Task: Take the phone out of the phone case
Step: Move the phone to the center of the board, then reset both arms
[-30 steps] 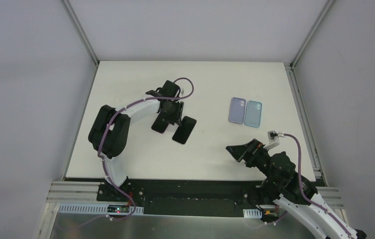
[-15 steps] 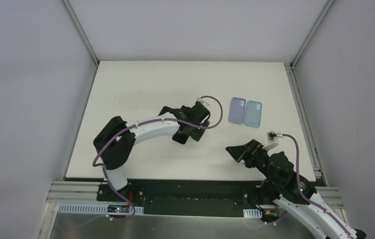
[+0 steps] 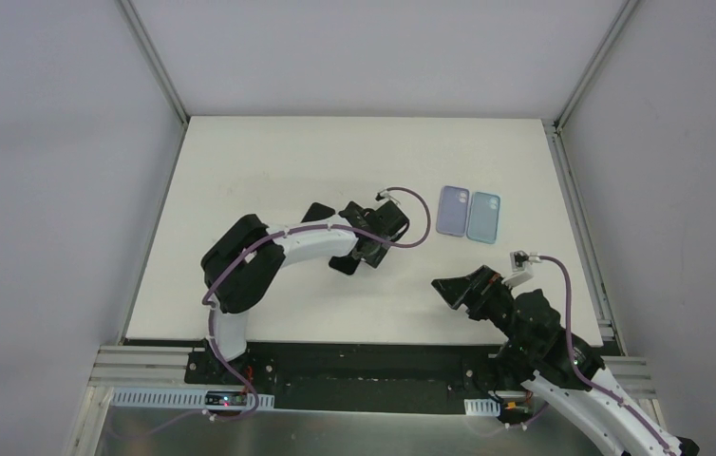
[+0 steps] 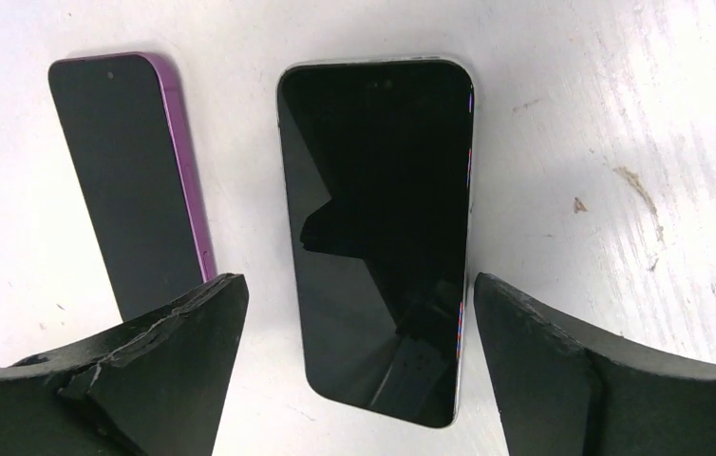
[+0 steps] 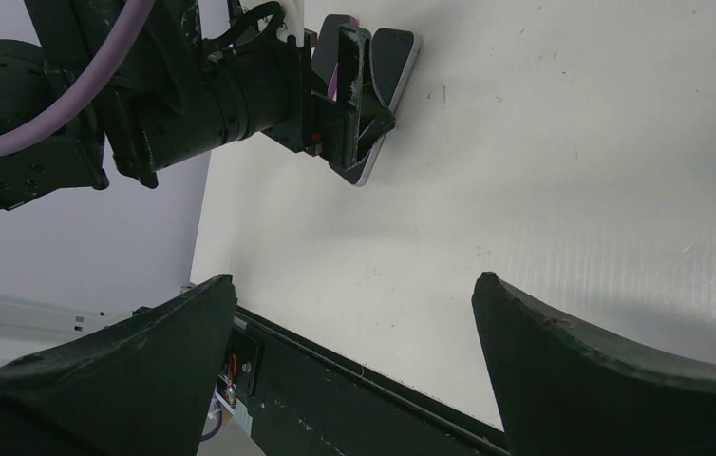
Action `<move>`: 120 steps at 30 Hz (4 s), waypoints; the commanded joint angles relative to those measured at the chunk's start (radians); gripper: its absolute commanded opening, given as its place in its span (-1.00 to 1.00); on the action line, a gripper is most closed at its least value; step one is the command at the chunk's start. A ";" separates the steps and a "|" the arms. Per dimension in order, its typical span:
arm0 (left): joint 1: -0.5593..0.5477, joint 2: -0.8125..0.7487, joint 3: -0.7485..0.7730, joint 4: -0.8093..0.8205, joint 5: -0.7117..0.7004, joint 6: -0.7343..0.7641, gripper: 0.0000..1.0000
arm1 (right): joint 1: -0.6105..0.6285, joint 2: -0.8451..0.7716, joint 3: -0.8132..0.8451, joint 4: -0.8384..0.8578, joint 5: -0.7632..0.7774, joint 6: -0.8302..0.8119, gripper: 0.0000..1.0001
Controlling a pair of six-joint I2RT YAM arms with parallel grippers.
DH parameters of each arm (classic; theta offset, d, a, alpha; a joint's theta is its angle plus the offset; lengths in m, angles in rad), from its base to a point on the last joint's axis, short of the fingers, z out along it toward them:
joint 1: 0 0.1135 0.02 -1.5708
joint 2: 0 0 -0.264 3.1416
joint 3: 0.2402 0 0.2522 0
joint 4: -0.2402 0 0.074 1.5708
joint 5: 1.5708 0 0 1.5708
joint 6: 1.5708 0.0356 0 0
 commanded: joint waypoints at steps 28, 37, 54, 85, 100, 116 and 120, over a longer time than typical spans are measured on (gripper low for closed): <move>0.083 0.032 0.003 -0.015 -0.111 0.114 0.39 | -0.001 -0.049 0.011 -0.002 0.024 -0.002 0.98; 0.129 0.047 0.019 -0.014 -0.110 0.094 0.39 | 0.000 -0.046 0.010 -0.005 0.028 0.000 0.98; 0.165 0.026 0.019 -0.013 -0.118 0.058 0.46 | -0.002 -0.029 0.003 0.016 0.025 0.000 0.98; 0.137 -0.833 -0.403 0.001 -0.155 -0.267 0.98 | 0.000 0.242 0.220 0.011 0.235 0.011 0.98; 0.648 -0.855 -0.592 0.445 -0.037 0.123 0.98 | -0.461 0.946 0.041 0.975 0.693 -0.671 0.97; 0.831 -0.760 -0.827 0.991 0.346 0.214 0.98 | -0.599 1.283 -0.073 1.516 0.558 -0.736 0.98; 0.846 -0.783 -0.838 0.975 0.357 0.240 0.99 | -0.598 1.290 -0.171 1.717 0.510 -0.754 0.98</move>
